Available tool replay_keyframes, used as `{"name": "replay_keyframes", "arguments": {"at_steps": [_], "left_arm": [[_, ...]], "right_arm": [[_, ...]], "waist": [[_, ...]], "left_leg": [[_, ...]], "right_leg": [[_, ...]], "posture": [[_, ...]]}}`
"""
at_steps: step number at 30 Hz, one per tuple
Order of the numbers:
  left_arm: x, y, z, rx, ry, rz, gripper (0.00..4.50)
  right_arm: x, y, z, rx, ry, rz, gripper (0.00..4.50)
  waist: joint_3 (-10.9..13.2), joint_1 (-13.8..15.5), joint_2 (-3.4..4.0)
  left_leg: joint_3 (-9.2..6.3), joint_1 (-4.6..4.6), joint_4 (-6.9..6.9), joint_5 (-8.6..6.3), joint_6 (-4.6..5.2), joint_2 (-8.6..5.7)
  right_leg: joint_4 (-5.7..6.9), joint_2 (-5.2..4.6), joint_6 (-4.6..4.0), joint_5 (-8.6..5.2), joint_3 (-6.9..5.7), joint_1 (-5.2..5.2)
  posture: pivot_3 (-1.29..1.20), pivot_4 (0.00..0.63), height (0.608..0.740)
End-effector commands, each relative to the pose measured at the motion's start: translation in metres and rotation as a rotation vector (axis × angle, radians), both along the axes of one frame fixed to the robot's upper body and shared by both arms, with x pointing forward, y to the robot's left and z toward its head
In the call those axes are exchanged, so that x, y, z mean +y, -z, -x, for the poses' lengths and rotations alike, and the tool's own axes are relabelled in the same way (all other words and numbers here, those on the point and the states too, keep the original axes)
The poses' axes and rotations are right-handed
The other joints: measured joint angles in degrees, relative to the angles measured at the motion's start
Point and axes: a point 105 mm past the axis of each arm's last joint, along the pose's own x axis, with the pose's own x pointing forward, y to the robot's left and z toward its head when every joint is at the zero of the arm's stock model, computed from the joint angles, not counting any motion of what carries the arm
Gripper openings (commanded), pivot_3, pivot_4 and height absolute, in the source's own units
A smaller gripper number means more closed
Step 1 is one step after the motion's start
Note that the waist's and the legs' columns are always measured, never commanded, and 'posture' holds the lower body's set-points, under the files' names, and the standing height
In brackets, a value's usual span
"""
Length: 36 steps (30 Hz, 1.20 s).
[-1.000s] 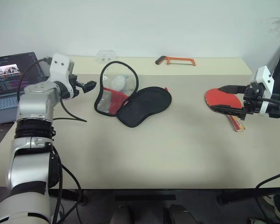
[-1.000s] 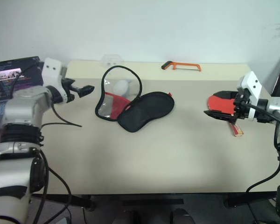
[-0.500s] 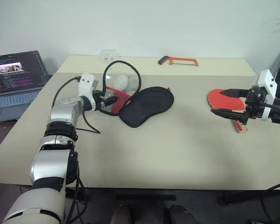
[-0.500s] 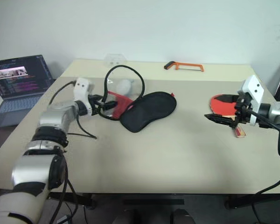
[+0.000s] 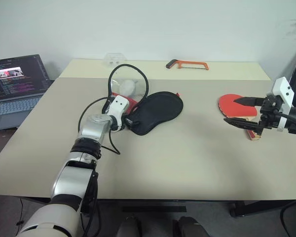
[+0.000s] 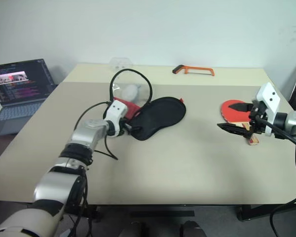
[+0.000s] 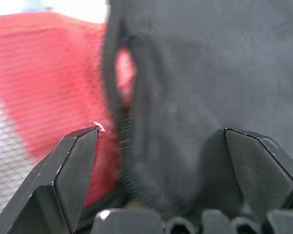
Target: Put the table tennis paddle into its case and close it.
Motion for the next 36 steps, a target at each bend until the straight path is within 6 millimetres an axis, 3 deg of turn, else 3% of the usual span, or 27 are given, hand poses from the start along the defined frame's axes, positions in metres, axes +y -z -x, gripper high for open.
{"name": "replay_keyframes", "arguments": {"at_steps": [1, 5, 8, 14, 19, 25, 36], "left_arm": [[-0.009, 0.003, -0.002, 0.011, -0.027, 0.035, 4.5], [-0.008, 0.017, -0.002, 0.081, -0.107, 0.061, 4.5], [-0.01, 0.022, 0.001, 0.106, -0.118, 0.069, 3.9], [-0.013, 0.024, 0.003, 0.094, -0.163, 0.089, 1.82], [-0.029, 0.007, 0.004, 0.05, -0.24, 0.148, 0.1], [-0.089, -0.034, 0.015, 0.011, -0.215, 0.171, 0.04], [-0.172, -0.048, 0.034, -0.009, -0.235, 0.194, 0.04]], "right_arm": [[0.0, -0.019, 0.004, -0.066, -0.007, -0.002, 4.45], [0.0, -0.019, 0.002, -0.068, -0.007, -0.001, 4.45], [-0.001, -0.02, 0.001, -0.071, -0.005, -0.002, 4.5], [0.0, -0.018, 0.0, -0.072, -0.005, -0.004, 4.5], [-0.001, -0.017, 0.001, -0.074, -0.003, -0.006, 4.5], [-0.002, -0.017, 0.003, -0.074, 0.001, -0.003, 4.5], [-0.004, -0.019, 0.012, -0.075, 0.014, 0.016, 4.5]], "waist": [[0.0, 0.04, 0.0], [-0.01, 0.06, 0.01], [-0.03, 0.03, 0.02], [-0.03, 0.1, 0.03], [-0.03, 0.66, 0.03], [-0.01, 1.56, 0.0], [0.01, 0.9, -0.04]], "left_leg": [[-0.01, 0.0, 0.0, 0.0, 0.0, 0.0], [-0.05, 0.11, 0.01, 0.0, 0.0, -0.02], [-0.07, 0.21, 0.01, 0.0, 0.0, -0.02], [-0.07, 0.2, 0.0, 0.0, 0.0, -0.02], [-0.1, 0.18, 0.0, 0.0, 0.0, -0.06], [-0.25, 0.07, 0.03, 0.0, -0.01, -0.15], [-0.31, 0.09, -0.03, 0.0, -0.01, -0.17]], "right_leg": [[0.0, 0.0, 0.0, 0.0, -0.01, 0.01], [0.0, 0.0, 0.01, 0.0, -0.04, 0.15], [0.01, 0.0, 0.01, -0.01, -0.06, 0.26], [-0.07, -0.01, 0.02, -0.01, -0.05, 0.27], [-0.09, -0.05, 0.03, -0.01, -0.06, 0.3], [-0.14, -0.06, 0.06, -0.02, -0.14, 0.33], [-0.25, -0.01, 0.06, -0.02, -0.01, 0.31]], "posture": [[0.0, 0.15, 0.74], [0.0, 0.15, 0.74], [0.0, 0.15, 0.74], [0.0, 0.15, 0.74], [0.0, 0.15, 0.74], [0.0, 0.15, 0.74], [0.0, 0.15, 0.74]]}}
